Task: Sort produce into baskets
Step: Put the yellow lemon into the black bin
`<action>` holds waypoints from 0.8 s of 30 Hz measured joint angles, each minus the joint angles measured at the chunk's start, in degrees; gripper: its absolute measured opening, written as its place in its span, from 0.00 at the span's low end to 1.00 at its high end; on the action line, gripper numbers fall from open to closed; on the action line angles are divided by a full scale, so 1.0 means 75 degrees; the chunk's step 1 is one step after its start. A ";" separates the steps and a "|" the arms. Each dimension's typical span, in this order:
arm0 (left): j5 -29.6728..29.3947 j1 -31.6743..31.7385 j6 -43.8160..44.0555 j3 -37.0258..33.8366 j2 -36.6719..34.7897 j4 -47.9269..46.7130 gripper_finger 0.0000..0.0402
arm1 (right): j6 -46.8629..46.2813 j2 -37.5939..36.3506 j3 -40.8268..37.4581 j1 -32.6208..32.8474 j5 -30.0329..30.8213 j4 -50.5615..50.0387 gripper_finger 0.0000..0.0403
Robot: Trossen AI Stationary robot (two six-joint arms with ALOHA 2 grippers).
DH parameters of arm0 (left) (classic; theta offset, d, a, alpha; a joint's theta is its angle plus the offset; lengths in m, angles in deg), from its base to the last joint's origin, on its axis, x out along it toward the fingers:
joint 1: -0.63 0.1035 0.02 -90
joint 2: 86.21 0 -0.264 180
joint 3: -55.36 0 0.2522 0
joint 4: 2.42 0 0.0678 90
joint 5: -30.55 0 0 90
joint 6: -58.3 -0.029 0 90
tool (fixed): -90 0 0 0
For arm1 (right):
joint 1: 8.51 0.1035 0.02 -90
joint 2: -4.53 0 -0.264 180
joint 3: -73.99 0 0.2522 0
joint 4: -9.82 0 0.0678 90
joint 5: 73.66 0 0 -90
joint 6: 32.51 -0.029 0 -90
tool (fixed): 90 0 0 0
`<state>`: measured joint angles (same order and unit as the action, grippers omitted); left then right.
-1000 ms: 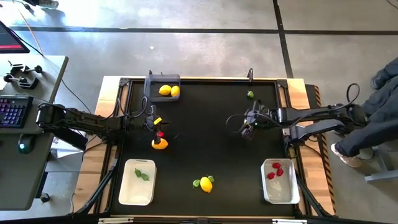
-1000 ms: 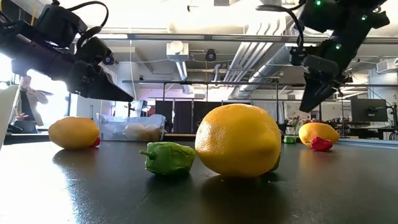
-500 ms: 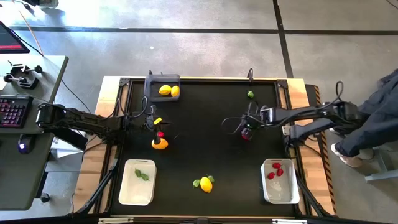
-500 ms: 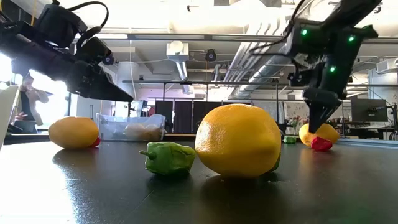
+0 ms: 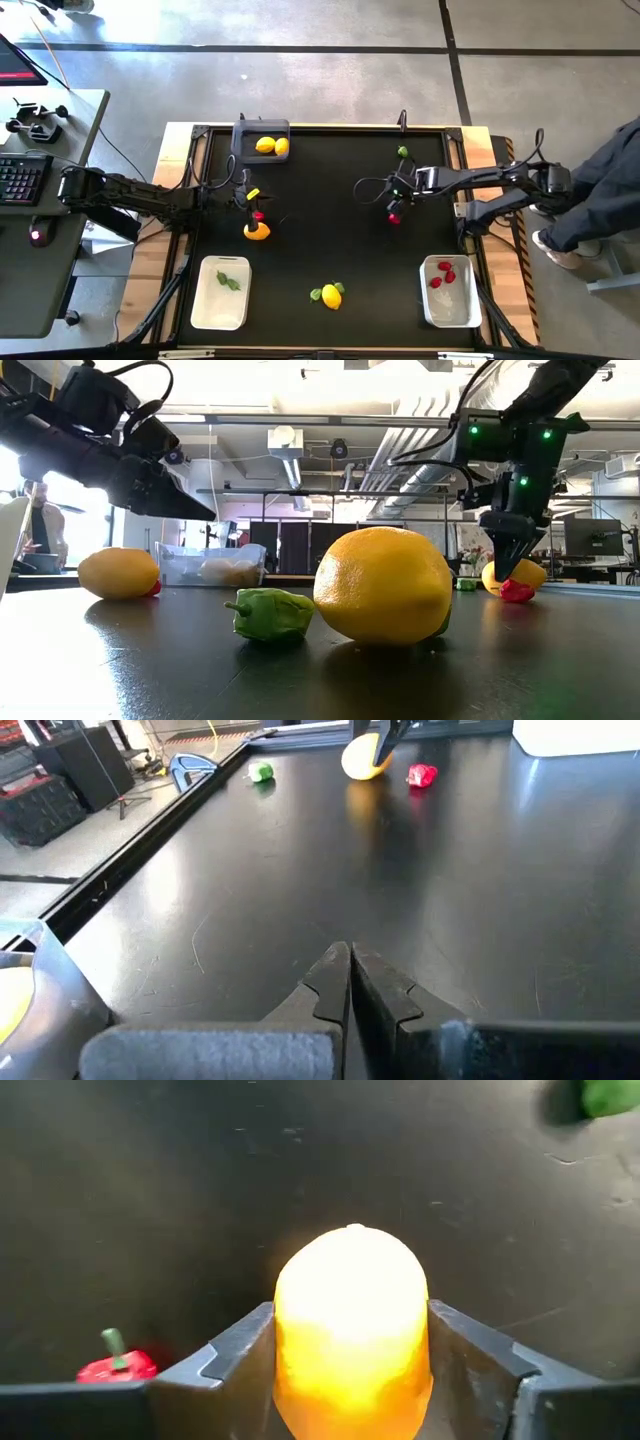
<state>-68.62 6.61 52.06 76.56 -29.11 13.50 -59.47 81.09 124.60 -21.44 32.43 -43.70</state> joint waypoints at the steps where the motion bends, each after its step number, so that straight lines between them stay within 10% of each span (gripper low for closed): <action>1: 0.0000 0.0000 0.0000 0.0000 0.0000 -0.0003 0.00 | 0.0020 0.0003 0.0000 0.0000 -0.0095 0.0013 0.50; 24: 0.0823 -0.0014 -0.0310 0.0000 0.0003 0.0081 0.00 | 0.1902 -0.0838 -0.0045 0.0044 -0.1248 0.4133 0.43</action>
<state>-62.45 6.50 49.74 76.56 -29.09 14.10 -45.21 74.80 124.27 -21.11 23.07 -12.70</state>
